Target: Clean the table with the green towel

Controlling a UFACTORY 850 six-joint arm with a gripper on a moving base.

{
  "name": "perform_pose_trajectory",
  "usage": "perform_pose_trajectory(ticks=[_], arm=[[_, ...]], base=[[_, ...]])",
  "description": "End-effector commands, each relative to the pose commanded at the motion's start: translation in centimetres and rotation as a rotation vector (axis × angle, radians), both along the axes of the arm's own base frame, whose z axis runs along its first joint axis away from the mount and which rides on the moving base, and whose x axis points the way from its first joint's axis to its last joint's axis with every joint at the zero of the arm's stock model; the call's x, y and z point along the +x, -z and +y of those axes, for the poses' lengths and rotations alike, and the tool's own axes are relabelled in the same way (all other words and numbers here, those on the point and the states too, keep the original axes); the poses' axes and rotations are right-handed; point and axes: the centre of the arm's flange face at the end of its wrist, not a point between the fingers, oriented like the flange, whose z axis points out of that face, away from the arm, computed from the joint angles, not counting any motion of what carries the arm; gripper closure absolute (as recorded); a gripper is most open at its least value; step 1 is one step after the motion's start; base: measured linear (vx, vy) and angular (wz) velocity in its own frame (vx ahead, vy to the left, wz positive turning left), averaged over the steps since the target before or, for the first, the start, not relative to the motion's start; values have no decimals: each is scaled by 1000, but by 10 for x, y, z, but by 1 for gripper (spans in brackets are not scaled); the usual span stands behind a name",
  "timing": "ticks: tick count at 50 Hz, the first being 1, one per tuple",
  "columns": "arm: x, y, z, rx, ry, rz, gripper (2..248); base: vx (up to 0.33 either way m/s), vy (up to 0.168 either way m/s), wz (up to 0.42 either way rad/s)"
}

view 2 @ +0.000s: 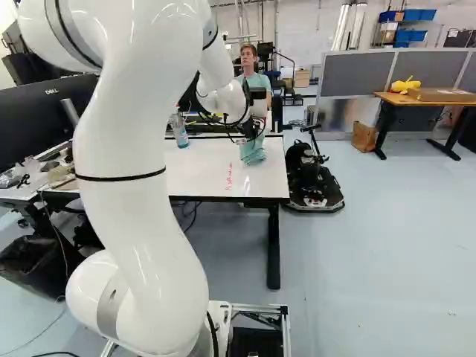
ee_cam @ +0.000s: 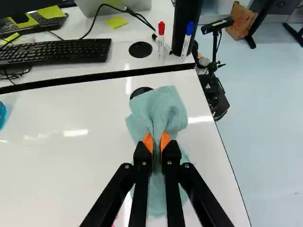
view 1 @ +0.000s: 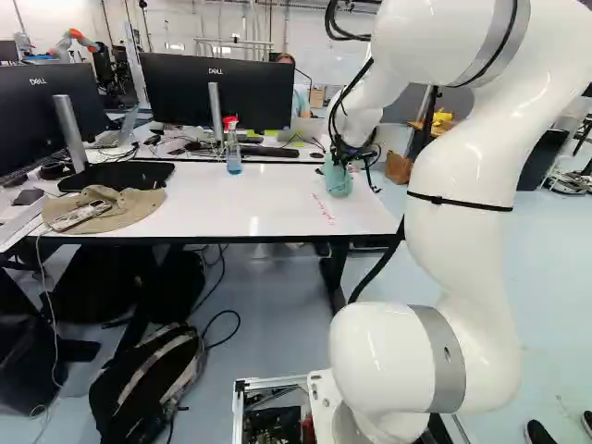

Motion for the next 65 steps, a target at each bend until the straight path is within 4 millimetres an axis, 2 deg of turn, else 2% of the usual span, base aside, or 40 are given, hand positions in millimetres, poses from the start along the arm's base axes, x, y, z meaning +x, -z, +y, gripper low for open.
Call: perform_pose_trajectory(ticks=[39,65], arm=[[18,50,-2,13,-1,71,212],[16,52,-2,16,-1,93,212]], base=[[0,0,0],[0,0,0]])
